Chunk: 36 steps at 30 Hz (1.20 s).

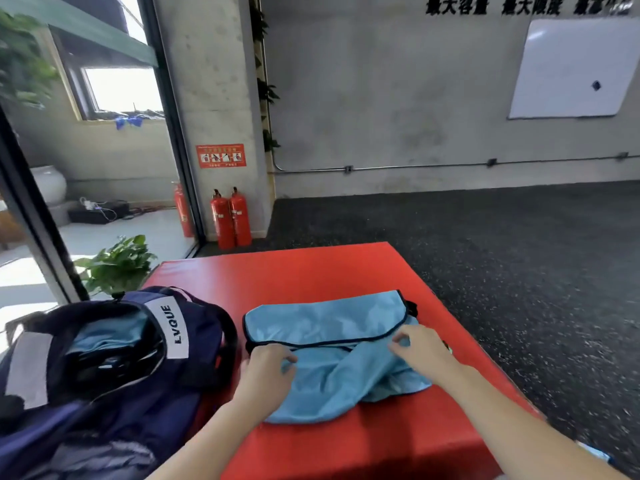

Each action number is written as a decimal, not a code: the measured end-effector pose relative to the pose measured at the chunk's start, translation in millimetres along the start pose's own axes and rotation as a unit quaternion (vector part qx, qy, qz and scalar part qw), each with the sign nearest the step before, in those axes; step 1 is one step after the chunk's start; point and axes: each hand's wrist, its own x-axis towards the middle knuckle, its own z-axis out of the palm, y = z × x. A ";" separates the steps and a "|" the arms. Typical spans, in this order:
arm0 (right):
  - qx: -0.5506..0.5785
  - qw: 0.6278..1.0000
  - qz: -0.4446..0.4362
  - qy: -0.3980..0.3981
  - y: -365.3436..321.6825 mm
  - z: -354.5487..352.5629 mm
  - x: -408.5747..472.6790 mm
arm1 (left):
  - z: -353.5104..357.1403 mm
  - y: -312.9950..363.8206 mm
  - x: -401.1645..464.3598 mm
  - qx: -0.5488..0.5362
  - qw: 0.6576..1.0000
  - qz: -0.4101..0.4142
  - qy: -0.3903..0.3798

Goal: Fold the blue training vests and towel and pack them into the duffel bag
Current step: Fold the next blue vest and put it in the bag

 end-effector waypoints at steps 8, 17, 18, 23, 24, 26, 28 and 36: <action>-0.045 0.995 -0.042 -0.076 -3.5 53.9 10.5 | 45.3 -4.2 7.3 0.061 0.987 0.080 -0.122; -0.038 0.996 -0.045 -0.061 4.2 64.6 51.2 | 56.1 -22.7 47.0 0.093 0.986 0.042 -0.135; -0.036 0.997 -0.048 -0.055 4.2 65.4 53.1 | 56.3 -23.2 48.3 0.091 0.987 0.048 -0.126; -0.017 0.997 -0.074 -0.030 -0.4 65.3 55.9 | 46.6 -4.5 42.6 0.013 0.988 0.117 -0.102; -0.016 0.996 -0.080 -0.024 -0.4 65.6 55.4 | 44.5 0.2 40.5 0.012 0.985 0.136 -0.108; -0.014 0.996 -0.090 -0.016 -3.4 63.9 50.5 | 43.5 3.9 36.1 0.034 0.976 0.163 -0.142; -0.010 0.995 -0.099 -0.015 -9.7 60.2 41.9 | 43.5 2.2 32.8 0.056 0.967 0.179 -0.172; 0.054 0.987 -0.148 -0.015 -33.4 45.4 -3.2 | 32.4 6.8 29.5 -0.092 0.989 0.073 -0.088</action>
